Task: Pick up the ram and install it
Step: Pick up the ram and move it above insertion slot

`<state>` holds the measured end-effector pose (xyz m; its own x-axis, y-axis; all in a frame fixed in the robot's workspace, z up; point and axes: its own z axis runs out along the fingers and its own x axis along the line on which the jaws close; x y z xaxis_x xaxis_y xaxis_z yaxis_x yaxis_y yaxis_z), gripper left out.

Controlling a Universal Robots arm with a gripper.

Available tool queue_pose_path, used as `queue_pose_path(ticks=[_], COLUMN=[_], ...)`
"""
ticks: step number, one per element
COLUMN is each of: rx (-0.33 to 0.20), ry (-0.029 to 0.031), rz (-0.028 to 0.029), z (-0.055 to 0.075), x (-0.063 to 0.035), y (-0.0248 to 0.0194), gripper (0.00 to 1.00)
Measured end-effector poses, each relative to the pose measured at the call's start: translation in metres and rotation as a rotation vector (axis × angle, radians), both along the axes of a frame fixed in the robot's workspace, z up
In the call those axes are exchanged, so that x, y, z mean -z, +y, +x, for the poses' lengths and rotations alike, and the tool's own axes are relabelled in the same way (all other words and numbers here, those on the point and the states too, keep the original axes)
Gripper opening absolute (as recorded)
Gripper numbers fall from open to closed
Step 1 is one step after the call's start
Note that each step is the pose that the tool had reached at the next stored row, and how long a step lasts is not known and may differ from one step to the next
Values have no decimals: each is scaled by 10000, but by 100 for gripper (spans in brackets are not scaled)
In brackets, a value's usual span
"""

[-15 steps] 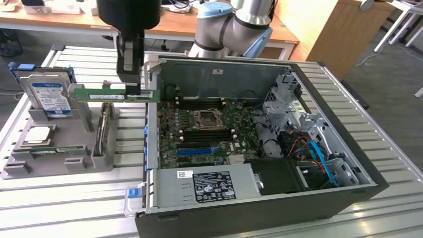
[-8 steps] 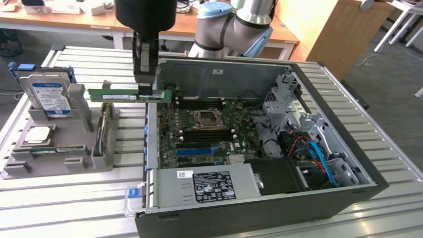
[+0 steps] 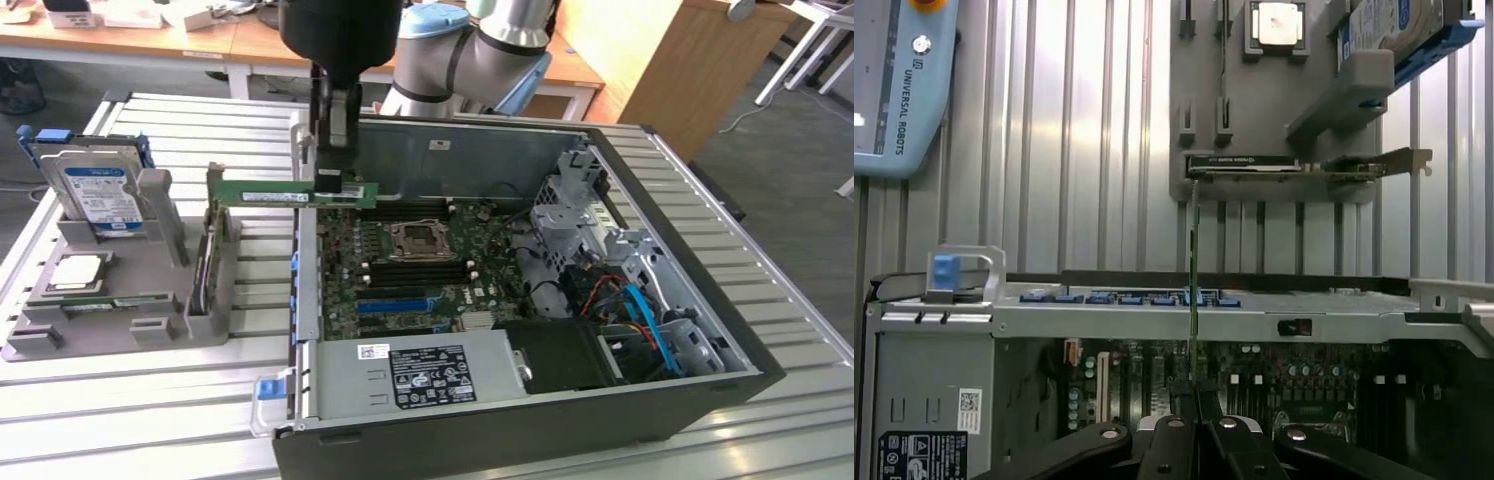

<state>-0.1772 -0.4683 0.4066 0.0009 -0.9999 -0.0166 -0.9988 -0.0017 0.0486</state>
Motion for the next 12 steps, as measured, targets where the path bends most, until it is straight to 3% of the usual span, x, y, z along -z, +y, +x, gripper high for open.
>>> queue_pose_path(ticks=[12], rx=[-1], ry=[4], rz=[-1], z=[456], x=[2], y=[-11], gripper=[12])
